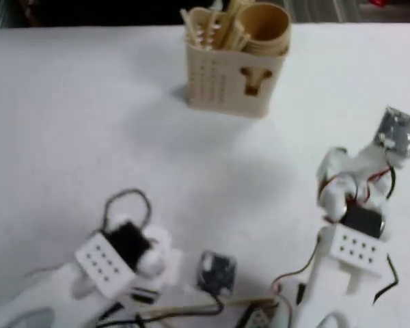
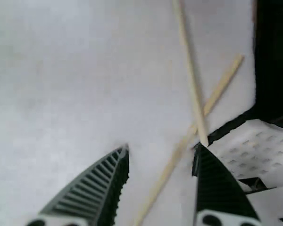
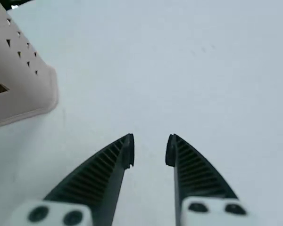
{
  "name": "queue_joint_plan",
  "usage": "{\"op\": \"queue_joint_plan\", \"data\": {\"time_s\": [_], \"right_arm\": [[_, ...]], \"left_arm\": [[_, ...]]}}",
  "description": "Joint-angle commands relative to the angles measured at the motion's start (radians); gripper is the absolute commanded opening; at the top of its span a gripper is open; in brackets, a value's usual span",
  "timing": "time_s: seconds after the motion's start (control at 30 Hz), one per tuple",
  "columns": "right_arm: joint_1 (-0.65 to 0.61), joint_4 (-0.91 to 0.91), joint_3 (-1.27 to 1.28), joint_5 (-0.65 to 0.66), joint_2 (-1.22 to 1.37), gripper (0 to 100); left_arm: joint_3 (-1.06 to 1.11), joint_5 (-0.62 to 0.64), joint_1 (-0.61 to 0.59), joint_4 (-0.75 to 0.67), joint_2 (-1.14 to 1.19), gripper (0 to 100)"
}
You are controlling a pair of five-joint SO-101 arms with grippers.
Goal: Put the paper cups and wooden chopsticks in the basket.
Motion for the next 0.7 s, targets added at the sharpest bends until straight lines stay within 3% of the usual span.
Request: {"op": "queue_joint_plan", "data": {"time_s": [0.0, 0.2, 0.43, 0.67], "right_arm": [[0.039, -0.022, -0.009, 0.012, -0.024, 12.6], [0.042, -0.027, -0.009, 0.012, -0.024, 12.6], [0.042, -0.027, -0.009, 0.012, -0.024, 12.6], [0.041, -0.027, -0.009, 0.012, -0.024, 12.6]], "left_arm": [[0.092, 0.02, 0.142, -0.092, -0.018, 23], [0.164, 0.124, 0.255, -0.201, -0.016, 23], [0.199, 0.195, 0.295, -0.247, -0.005, 23], [0.137, 0.213, 0.292, -0.302, 0.271, 23]]}}
